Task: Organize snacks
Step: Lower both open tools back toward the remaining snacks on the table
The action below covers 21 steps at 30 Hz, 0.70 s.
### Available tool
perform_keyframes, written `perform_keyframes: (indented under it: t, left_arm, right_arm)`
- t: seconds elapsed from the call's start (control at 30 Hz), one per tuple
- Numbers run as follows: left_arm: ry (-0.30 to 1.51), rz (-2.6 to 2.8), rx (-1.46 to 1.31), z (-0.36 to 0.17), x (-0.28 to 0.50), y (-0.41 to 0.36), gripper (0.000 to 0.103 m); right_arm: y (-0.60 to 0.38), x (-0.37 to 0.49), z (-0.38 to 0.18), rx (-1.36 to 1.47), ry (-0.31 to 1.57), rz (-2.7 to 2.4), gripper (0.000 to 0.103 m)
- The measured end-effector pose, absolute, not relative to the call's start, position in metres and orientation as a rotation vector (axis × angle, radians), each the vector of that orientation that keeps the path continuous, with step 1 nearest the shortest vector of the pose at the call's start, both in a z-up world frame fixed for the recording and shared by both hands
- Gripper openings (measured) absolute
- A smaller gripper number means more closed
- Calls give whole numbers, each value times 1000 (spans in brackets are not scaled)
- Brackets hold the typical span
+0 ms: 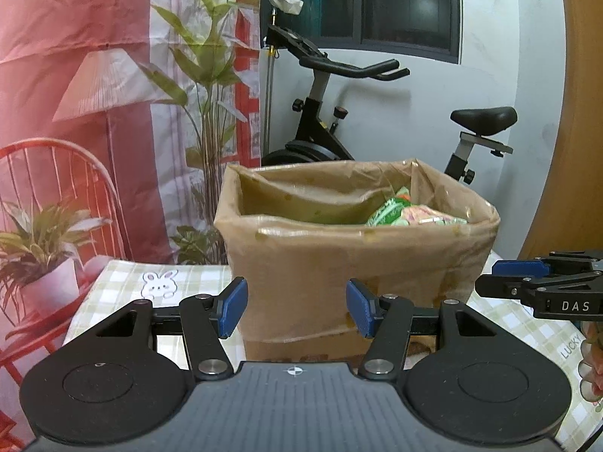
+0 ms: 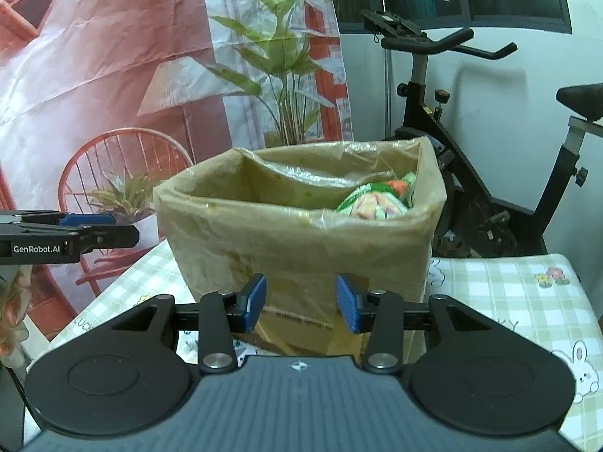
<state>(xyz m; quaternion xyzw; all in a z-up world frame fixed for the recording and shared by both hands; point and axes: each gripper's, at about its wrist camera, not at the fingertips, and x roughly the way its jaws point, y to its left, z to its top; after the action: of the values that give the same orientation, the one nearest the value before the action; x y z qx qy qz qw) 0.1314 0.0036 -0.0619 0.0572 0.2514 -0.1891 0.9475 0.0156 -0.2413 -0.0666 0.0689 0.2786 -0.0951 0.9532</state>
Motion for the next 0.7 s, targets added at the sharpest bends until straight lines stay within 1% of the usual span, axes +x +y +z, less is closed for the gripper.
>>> perform_keyframes:
  t: [0.7]
  left_arm:
    - [589,-360,82,-95,123,19,60]
  right_arm:
    - [-231,10,-102,177,644,-181,45]
